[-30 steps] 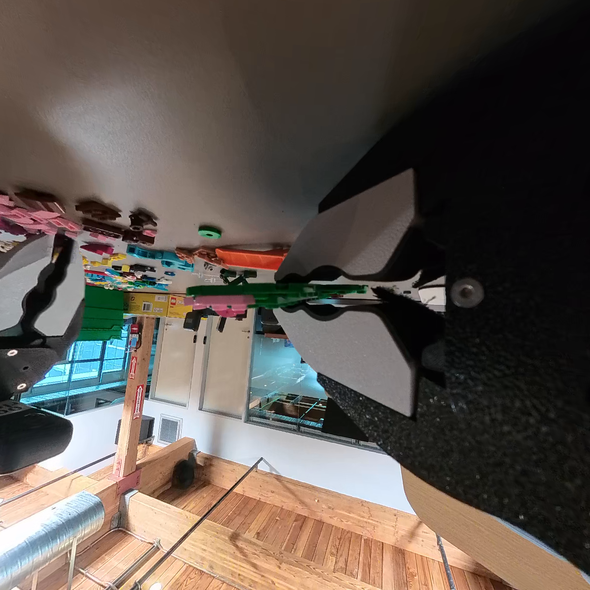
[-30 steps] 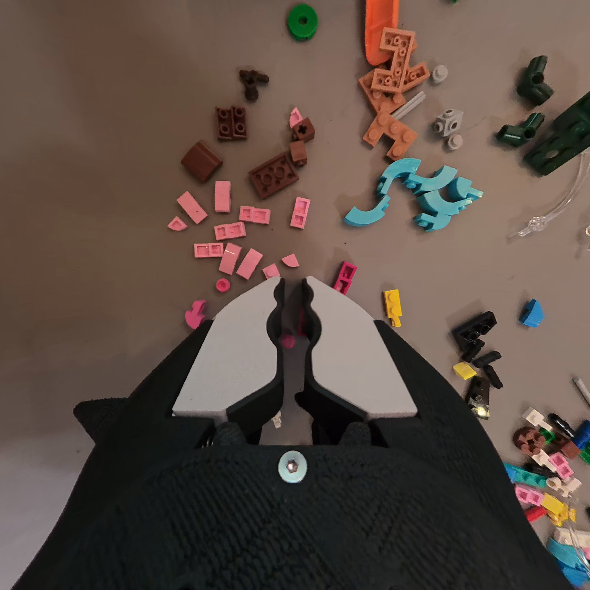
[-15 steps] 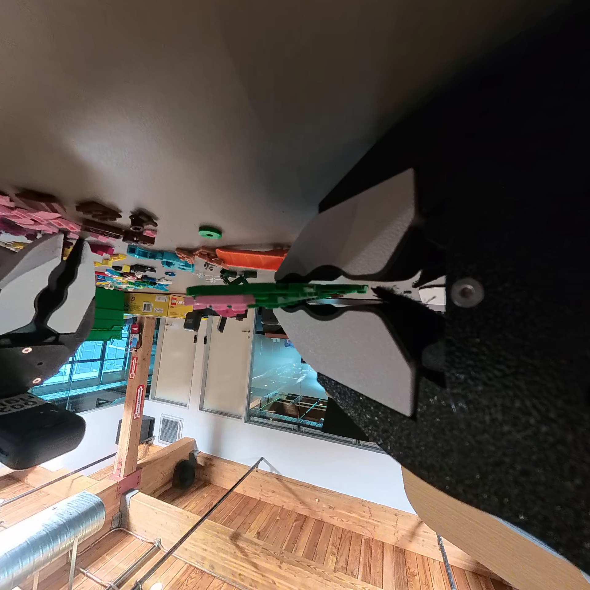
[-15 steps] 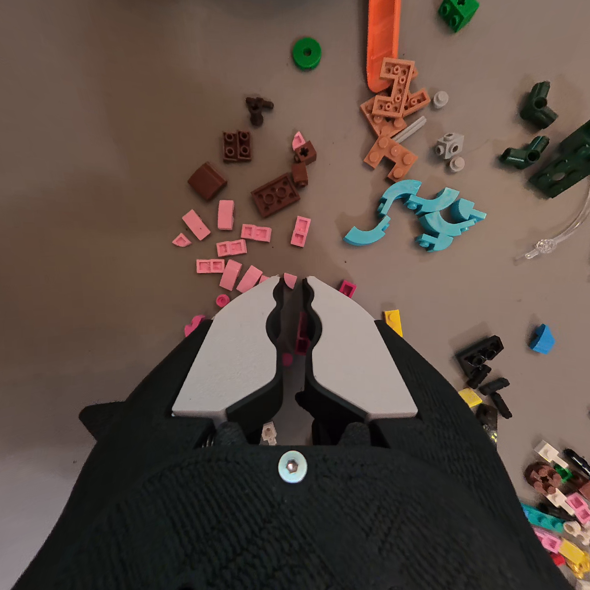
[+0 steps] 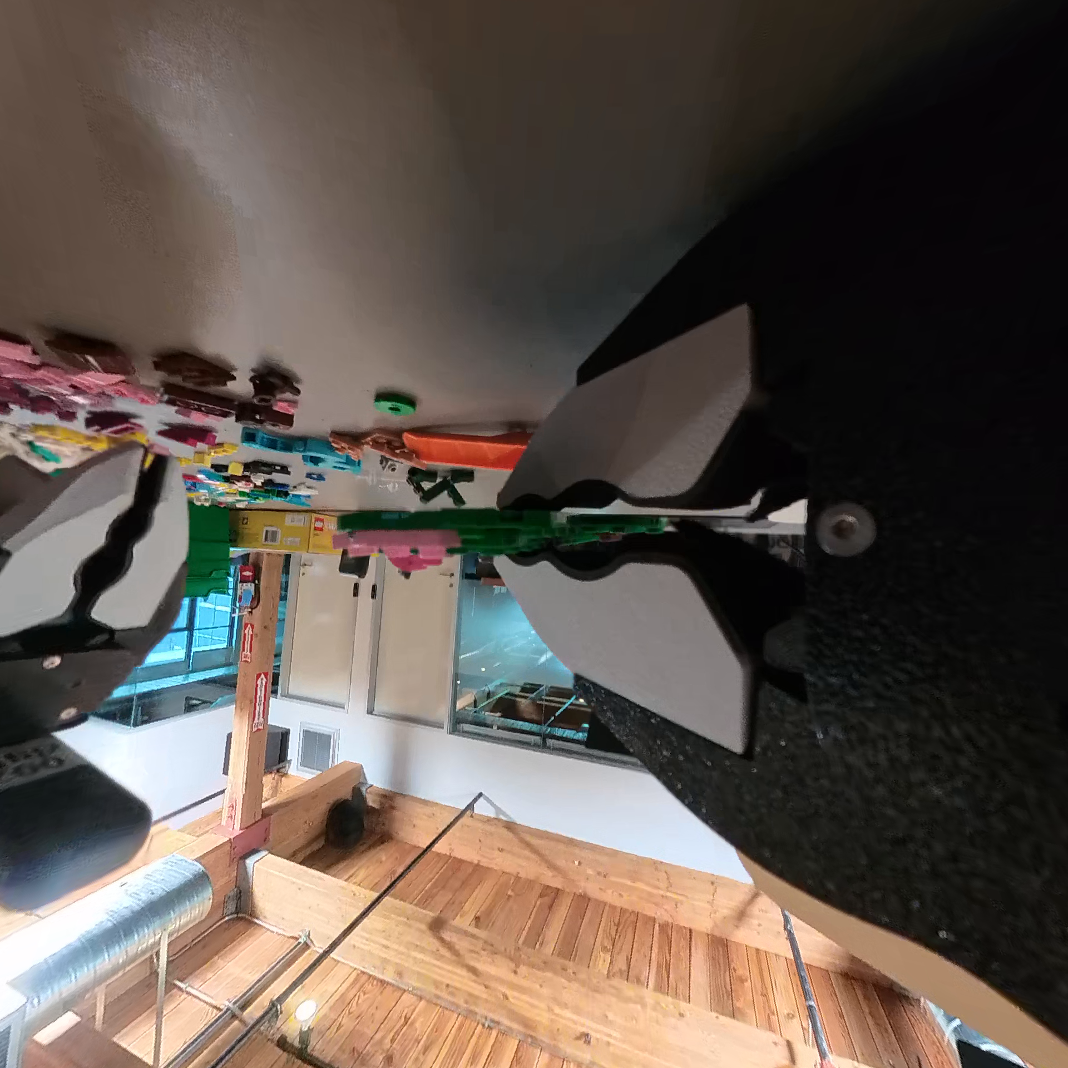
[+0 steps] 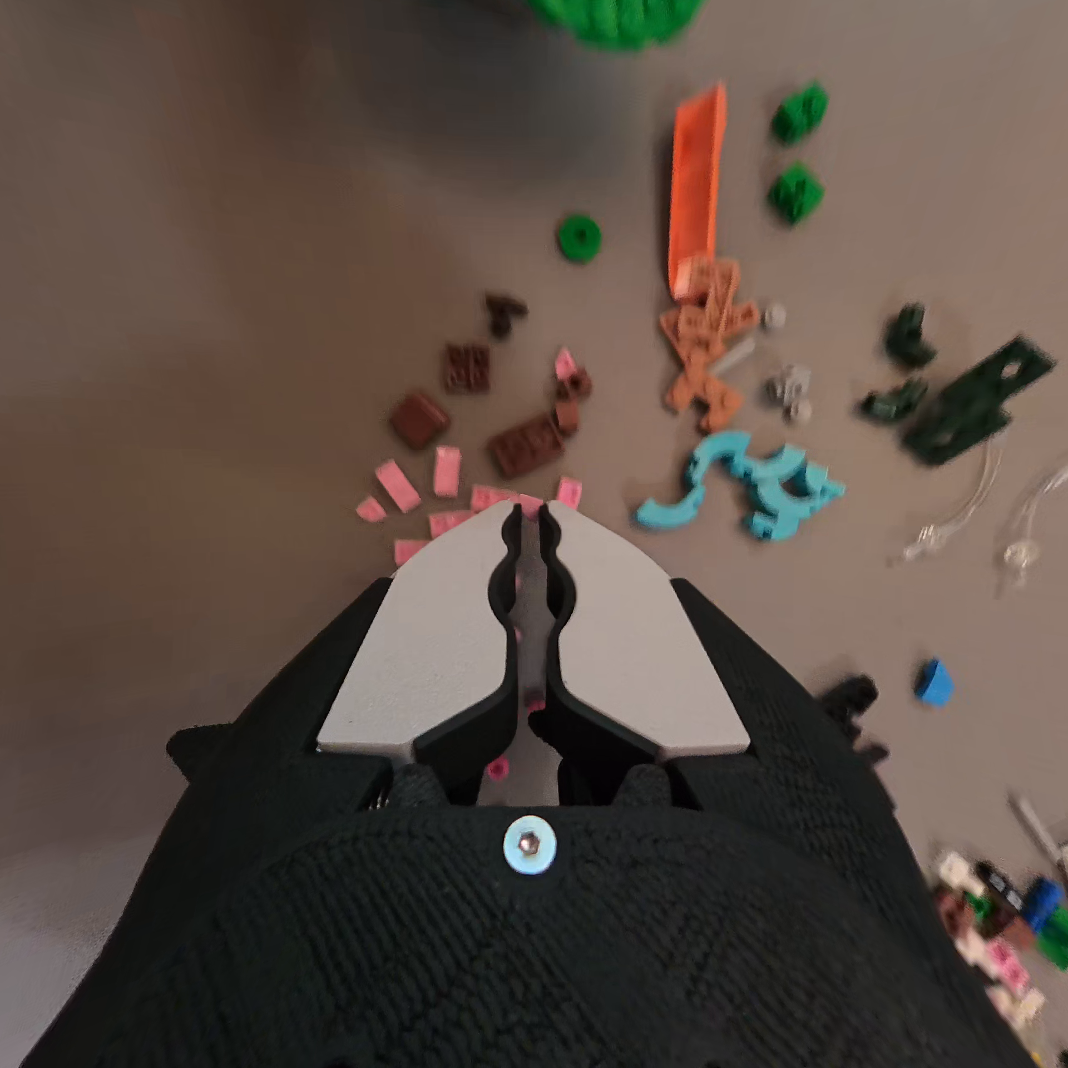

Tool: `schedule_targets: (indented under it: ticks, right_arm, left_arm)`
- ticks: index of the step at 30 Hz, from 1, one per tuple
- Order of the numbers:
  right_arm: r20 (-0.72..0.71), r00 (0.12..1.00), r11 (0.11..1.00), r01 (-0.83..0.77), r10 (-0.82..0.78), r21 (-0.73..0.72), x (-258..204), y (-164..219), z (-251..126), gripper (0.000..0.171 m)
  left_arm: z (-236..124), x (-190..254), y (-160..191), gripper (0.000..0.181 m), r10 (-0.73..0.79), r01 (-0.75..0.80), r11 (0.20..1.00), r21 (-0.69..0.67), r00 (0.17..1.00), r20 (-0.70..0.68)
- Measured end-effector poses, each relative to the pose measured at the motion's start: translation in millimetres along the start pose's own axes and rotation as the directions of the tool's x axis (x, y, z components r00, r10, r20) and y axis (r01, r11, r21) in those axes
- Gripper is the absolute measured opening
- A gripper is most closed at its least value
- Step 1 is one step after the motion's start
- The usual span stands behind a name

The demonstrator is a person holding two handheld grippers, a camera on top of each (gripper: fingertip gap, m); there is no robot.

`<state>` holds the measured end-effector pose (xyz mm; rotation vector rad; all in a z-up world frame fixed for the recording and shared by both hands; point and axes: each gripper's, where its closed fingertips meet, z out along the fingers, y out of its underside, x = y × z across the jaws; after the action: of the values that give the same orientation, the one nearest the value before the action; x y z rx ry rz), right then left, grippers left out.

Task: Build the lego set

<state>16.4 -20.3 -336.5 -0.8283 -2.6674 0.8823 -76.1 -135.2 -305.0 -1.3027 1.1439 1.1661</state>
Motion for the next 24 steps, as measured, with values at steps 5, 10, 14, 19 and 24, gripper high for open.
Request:
schedule_targets:
  ticks: [5, 10, 14, 19, 24]
  right_arm:
    - [0.028, 0.985, 0.981, 0.17, -0.173, 0.096, -26.7, -64.4, 9.9, 0.004]
    - [0.09, 0.947, 0.946, 0.297, -0.31, 0.129, -54.1, -105.9, 28.4, 0.004]
    - [0.114, 0.919, 0.923, 0.363, -0.378, 0.133, -65.2, -121.1, 39.5, 0.004]
    - [0.145, 0.911, 0.917, 0.364, -0.387, 0.161, -68.3, -131.4, 43.3, 0.004]
    - [0.163, 0.904, 0.916, 0.375, -0.395, 0.139, -68.3, -130.7, 47.8, 0.004]
  left_arm:
    - [-1.3, -2.1, -12.7, 0.009, 0.087, -0.088, 0.996, 0.019, 0.996, 0.031]
    - [-2.7, -2.0, -23.4, 0.008, 0.092, -0.093, 0.995, 0.047, 0.995, 0.035]
    - [-3.5, -2.2, -24.2, 0.009, 0.085, -0.086, 0.995, 0.053, 0.996, 0.034]
    - [-3.7, -0.3, -26.4, 0.008, 0.088, -0.09, 0.994, 0.063, 0.996, 0.027]
    - [-3.5, -0.1, -26.1, 0.008, 0.086, -0.088, 0.994, 0.062, 0.996, 0.026]
